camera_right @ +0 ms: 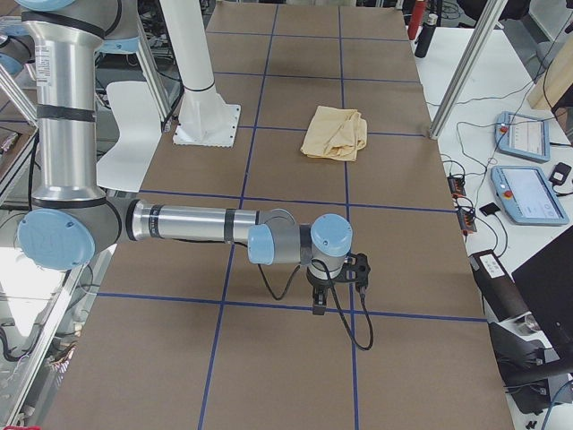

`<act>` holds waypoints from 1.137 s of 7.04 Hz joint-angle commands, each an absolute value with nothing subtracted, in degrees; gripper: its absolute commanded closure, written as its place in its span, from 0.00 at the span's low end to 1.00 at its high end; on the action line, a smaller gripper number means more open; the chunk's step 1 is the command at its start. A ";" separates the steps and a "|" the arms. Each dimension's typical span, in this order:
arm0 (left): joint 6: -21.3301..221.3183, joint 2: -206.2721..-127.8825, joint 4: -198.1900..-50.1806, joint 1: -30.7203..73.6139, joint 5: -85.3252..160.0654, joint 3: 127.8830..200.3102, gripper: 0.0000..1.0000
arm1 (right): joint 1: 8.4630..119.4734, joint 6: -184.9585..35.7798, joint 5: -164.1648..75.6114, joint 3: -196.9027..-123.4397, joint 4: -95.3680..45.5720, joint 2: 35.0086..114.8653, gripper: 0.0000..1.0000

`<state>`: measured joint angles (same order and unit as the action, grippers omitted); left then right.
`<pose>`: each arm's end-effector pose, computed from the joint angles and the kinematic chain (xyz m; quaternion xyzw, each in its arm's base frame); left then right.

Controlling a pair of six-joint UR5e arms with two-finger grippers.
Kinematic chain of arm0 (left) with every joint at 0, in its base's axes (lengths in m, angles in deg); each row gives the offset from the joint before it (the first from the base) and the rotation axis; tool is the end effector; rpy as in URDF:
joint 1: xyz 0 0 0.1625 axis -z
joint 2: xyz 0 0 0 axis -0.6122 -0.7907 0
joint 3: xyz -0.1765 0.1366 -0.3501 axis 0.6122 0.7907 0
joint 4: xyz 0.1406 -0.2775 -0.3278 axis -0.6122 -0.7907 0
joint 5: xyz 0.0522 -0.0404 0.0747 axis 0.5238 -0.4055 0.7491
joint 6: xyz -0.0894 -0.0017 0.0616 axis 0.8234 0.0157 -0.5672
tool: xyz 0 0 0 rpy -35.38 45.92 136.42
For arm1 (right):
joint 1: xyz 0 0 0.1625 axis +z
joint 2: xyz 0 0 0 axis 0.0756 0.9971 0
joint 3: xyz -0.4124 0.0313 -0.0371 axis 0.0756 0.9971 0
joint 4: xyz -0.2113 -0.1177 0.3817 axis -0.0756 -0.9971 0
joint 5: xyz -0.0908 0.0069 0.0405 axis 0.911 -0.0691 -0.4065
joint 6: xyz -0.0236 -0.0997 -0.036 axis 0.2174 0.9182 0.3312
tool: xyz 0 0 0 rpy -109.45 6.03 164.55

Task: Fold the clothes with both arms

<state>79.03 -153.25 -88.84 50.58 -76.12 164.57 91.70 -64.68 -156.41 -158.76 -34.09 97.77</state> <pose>-0.0400 -0.5687 0.6014 0.0003 0.3831 0.0575 0.9219 0.0325 -0.5180 0.6574 -0.0075 -0.3844 0.0221 0.9229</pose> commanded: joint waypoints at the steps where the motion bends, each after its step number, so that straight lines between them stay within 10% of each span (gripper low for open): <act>1: 78.76 -152.85 -88.85 50.58 -76.18 164.53 0.00 | 91.70 -64.68 -156.52 -158.76 -34.11 97.77 0.00; 8: 78.41 -150.56 -92.37 50.58 -76.27 163.74 0.00 | 91.70 -64.68 -156.61 -158.76 -34.11 97.77 0.00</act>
<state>78.43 -150.65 -92.17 50.58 -76.22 163.78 91.70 -64.68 -156.60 -158.76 -34.11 97.76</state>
